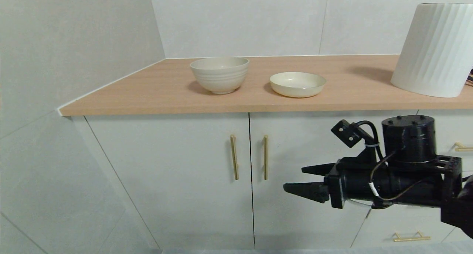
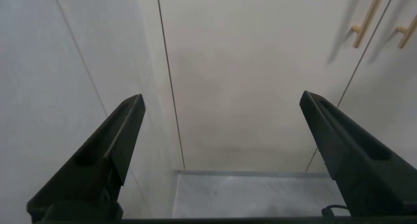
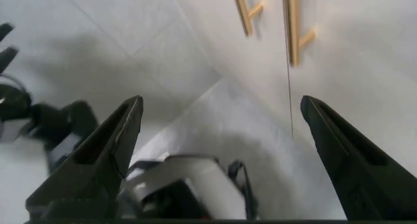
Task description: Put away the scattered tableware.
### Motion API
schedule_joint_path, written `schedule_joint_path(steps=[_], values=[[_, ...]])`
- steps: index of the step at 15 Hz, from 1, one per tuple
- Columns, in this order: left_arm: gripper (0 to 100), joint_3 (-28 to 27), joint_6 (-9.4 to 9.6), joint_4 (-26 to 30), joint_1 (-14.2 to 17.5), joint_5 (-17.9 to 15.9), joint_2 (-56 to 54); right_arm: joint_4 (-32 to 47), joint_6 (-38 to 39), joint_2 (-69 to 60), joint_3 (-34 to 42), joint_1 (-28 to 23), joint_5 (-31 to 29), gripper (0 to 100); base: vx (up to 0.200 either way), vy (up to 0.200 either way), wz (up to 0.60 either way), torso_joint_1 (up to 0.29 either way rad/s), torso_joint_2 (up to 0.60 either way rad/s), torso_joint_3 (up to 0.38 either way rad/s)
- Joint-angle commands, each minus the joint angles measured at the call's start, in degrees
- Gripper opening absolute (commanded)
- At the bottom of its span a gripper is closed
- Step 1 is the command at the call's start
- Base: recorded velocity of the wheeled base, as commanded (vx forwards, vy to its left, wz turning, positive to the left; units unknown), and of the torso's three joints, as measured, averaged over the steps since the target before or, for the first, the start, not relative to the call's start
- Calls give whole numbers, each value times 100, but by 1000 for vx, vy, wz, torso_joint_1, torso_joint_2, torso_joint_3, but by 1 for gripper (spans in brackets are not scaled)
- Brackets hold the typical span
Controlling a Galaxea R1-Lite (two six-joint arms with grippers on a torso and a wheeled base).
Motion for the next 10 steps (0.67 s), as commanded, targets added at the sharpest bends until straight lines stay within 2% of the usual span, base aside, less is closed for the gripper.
schedule_joint_path(steps=[1,3,7,10], values=[[100,0,-2,-2,1,2,0,-258,17,876,-425,83,-36,100,0,0,0,0,0,0],[100,0,-2,-2,1,2,0,-434,96,1157,-566,83,-71,100,0,0,0,0,0,0],[100,0,-2,-2,1,2,0,-1629,483,1852,-706,215,-598,100,0,0,0,0,0,0],[100,0,-2,-2,10,2,0,-1778,571,2036,-838,321,-765,100,0,0,0,0,0,0]])
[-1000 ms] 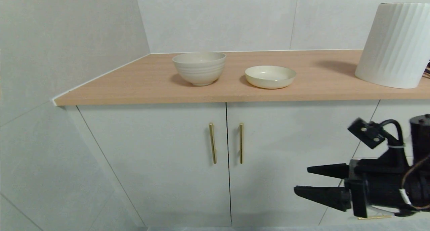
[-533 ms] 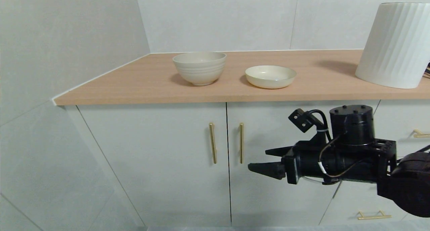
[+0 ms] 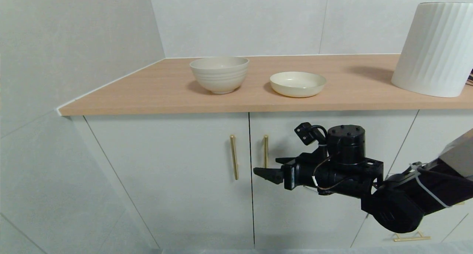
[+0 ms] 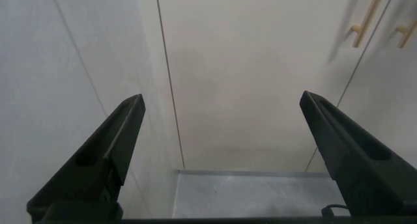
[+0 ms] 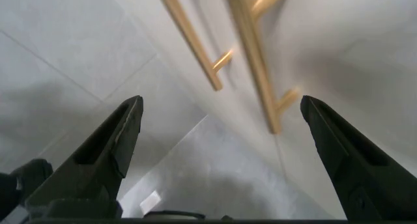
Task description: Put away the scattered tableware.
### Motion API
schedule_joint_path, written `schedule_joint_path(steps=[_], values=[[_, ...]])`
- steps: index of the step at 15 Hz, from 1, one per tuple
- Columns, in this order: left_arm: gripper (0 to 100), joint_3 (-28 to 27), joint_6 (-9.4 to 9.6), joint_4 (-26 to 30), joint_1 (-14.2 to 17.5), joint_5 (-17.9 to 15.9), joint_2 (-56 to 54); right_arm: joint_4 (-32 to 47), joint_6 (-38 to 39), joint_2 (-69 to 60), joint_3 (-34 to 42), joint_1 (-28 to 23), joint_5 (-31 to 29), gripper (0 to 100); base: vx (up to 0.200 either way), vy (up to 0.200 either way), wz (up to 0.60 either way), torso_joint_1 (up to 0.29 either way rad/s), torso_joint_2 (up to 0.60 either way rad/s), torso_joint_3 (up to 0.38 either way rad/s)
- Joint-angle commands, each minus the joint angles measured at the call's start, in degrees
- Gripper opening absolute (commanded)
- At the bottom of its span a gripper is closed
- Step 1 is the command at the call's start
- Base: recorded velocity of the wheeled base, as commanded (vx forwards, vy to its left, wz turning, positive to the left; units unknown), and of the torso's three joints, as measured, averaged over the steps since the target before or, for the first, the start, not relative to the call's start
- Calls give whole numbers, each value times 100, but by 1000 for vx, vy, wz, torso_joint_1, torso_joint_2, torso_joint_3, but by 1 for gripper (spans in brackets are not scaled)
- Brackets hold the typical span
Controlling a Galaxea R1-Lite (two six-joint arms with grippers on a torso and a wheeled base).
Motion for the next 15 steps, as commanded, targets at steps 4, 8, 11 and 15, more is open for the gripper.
schedule_joint_path(steps=[4,8,11,15], values=[[100,0,-2,-2,1,2,0,-178,326,268,-212,108,-16,100,0,0,0,0,0,0],[100,0,-2,-2,1,2,0,-371,528,356,-265,117,-51,100,0,0,0,0,0,0],[100,0,-2,-2,1,2,0,-556,563,444,-274,213,-148,100,0,0,0,0,0,0],[100,0,-2,-2,1,2,0,-670,651,576,-282,257,-148,100,0,0,0,0,0,0]])
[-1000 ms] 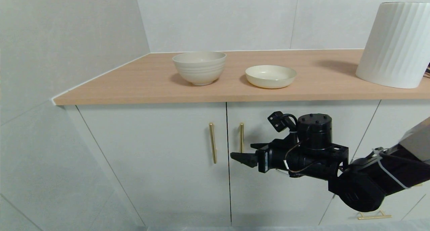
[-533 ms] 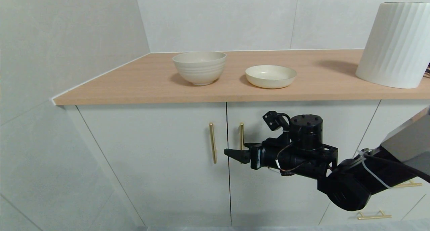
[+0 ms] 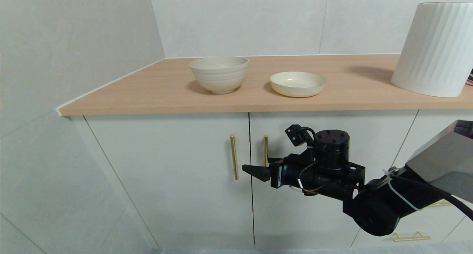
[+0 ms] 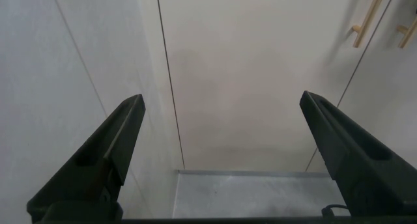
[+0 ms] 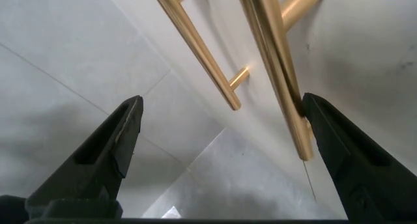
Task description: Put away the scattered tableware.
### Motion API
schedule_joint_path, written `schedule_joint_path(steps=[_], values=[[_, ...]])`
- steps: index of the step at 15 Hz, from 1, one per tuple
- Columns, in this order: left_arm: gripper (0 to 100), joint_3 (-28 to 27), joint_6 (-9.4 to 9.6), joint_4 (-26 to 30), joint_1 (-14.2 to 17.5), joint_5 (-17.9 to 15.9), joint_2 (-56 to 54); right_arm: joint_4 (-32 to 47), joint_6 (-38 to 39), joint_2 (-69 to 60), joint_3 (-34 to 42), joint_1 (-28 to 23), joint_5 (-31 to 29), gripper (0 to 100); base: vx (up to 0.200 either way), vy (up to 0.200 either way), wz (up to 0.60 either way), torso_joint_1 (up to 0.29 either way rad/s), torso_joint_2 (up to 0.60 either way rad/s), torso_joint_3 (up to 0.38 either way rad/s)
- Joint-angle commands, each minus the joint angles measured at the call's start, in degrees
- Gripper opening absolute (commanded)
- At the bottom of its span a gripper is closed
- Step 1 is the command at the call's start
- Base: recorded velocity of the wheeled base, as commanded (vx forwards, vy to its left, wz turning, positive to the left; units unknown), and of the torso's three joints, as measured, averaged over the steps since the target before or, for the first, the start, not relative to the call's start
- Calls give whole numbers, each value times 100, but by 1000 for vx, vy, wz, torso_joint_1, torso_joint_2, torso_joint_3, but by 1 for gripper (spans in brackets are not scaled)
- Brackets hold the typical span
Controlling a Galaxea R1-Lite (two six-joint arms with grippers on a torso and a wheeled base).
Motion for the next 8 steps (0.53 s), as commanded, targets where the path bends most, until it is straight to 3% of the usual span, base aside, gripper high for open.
schedule_joint_path(steps=[1,8], values=[[100,0,-2,-2,-1,3,0,-10,-1,54,-7,28,3,100,0,0,0,0,0,0],[100,0,-2,-2,-1,3,0,-19,342,-341,283,222,82,100,0,0,0,0,0,0]])
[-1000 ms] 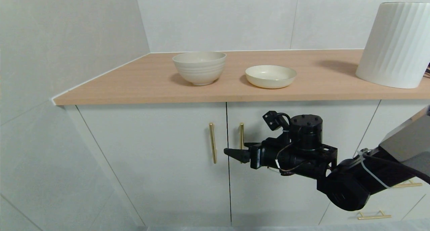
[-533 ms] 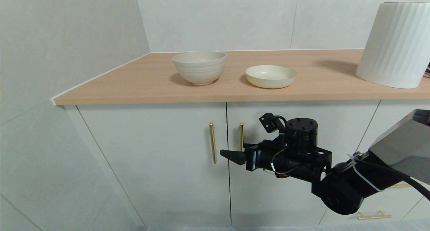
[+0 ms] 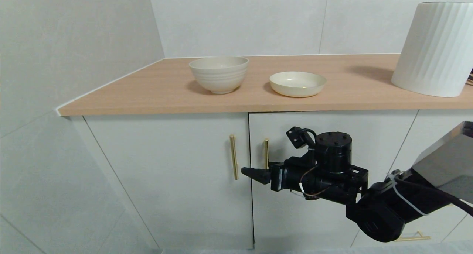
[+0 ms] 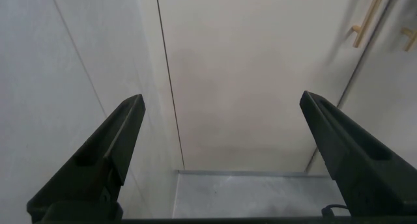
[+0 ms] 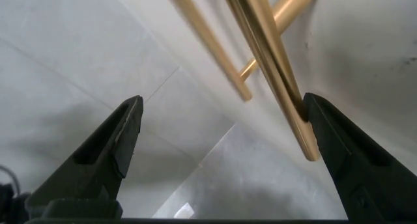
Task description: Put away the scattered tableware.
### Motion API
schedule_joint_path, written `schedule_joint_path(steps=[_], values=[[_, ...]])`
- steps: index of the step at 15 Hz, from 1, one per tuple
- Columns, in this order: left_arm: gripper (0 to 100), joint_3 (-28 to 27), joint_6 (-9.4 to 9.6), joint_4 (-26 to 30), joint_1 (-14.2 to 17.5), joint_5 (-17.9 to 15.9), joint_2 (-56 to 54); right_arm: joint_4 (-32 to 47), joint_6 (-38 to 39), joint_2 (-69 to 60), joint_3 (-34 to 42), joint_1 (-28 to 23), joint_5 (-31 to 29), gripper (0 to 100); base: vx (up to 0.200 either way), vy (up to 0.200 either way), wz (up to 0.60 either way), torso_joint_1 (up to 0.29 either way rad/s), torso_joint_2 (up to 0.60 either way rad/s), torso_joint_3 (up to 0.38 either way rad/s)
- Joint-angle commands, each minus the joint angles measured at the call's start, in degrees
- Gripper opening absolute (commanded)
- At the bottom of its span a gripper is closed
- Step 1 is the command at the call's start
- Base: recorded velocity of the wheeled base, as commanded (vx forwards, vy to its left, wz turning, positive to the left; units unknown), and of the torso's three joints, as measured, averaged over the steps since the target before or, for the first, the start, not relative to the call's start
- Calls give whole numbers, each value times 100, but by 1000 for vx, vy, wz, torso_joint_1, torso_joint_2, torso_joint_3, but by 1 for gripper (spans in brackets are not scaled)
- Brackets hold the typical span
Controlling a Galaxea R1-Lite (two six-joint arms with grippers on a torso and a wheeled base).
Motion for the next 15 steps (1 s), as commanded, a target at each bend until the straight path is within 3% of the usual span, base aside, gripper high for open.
schedule_joint_path(steps=[1,8,15], values=[[100,0,-2,-2,-1,2,0,-13,0,-263,164,40,59,100,0,0,0,0,0,0],[100,0,-2,-2,-1,2,0,-22,9,-1037,1280,58,630,100,0,0,0,0,0,0],[100,0,7,-11,-1,2,0,-13,141,-1749,1860,66,1377,100,0,0,0,0,0,0]])
